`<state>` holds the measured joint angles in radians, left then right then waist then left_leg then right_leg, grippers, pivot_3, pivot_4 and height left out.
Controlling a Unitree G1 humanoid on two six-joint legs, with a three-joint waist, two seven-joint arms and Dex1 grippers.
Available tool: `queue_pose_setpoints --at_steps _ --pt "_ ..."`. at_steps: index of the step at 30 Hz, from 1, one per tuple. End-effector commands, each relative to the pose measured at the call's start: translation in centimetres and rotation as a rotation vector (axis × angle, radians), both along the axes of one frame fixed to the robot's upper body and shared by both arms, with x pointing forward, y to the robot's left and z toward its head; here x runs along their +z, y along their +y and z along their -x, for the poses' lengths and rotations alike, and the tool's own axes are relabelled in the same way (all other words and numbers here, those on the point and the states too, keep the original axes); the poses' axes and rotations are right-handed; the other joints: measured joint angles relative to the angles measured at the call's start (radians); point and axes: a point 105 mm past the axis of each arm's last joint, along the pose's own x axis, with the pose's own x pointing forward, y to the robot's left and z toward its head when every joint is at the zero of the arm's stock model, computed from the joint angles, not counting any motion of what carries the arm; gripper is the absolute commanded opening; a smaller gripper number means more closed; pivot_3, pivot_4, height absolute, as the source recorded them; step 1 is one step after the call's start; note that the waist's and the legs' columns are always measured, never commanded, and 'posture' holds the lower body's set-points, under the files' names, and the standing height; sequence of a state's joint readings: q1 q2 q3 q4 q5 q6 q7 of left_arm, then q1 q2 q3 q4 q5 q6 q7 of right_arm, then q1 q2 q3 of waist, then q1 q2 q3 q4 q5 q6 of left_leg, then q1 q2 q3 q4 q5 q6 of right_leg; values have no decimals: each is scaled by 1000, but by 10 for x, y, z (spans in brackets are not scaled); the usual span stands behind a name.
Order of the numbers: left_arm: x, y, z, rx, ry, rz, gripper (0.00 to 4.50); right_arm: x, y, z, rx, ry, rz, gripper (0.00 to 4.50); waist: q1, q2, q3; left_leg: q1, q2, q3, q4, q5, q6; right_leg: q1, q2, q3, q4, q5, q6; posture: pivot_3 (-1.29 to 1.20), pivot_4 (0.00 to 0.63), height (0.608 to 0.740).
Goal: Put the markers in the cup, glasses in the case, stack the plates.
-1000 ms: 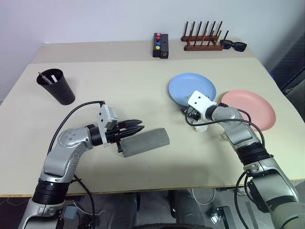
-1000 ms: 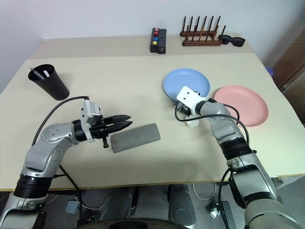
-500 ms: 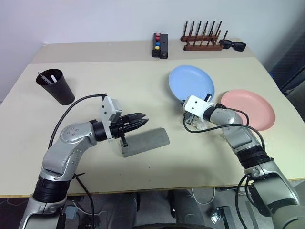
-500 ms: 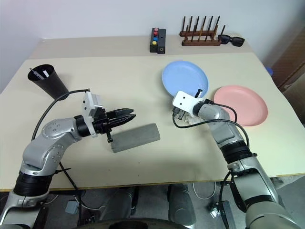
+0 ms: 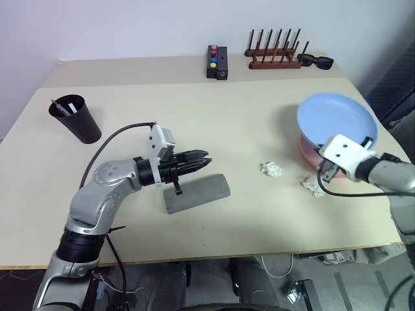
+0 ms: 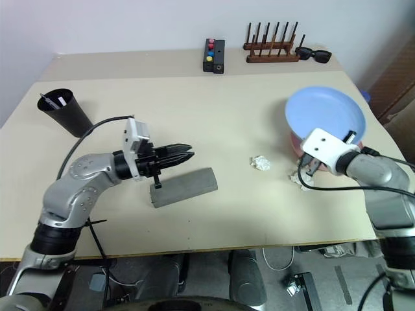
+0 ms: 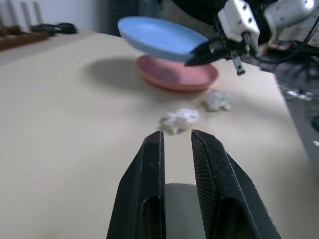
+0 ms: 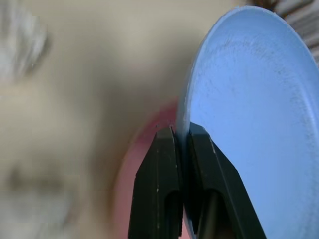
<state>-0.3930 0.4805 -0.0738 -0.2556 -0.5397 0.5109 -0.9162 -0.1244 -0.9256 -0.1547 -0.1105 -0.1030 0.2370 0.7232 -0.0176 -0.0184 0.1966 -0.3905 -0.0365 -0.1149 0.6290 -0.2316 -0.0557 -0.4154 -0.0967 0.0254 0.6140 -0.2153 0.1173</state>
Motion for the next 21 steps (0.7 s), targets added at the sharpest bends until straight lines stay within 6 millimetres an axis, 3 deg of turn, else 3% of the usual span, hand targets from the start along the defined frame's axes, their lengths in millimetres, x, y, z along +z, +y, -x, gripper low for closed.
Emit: queue_pose_setpoints --at_steps 1,5,8,12,15,18,21 --pt "4 -5 1 -39 -42 10 818 12 -9 8 -36 -22 24 52 0 0 0 0 0 0 0 0 0 0 0 0 0 0 0 0 150 739" --pt "-2 -4 2 -44 -35 13 818 12 -8 7 -45 -42 1 1380 1 0 0 0 0 0 1 0 0 0 0 0 0 0 0 0 150 739" --pt "-6 -2 4 -38 -24 16 818 19 -1 5 -9 -84 15 2851 2 0 0 0 0 0 1 0 0 0 0 0 0 0 0 0 150 739" --pt "-9 3 1 -1 -41 23 818 29 13 4 57 -110 -92 2851 4 0 0 0 0 0 1 0 0 0 0 0 -1 0 0 0 150 739" --pt "-11 5 3 1 -43 26 818 35 39 6 137 -104 -283 2851 5 0 0 0 0 0 1 0 0 1 0 0 -1 0 0 0 150 739" --pt "-14 6 4 -1 -42 25 818 25 63 9 203 -37 -389 2851 4 0 0 0 0 -1 1 0 1 1 0 0 -1 0 0 0 150 739" --pt "-17 7 4 5 -54 19 818 1 85 7 217 22 -466 2851 5 -1 0 0 0 -1 1 0 1 1 0 0 -1 0 0 0 150 739"
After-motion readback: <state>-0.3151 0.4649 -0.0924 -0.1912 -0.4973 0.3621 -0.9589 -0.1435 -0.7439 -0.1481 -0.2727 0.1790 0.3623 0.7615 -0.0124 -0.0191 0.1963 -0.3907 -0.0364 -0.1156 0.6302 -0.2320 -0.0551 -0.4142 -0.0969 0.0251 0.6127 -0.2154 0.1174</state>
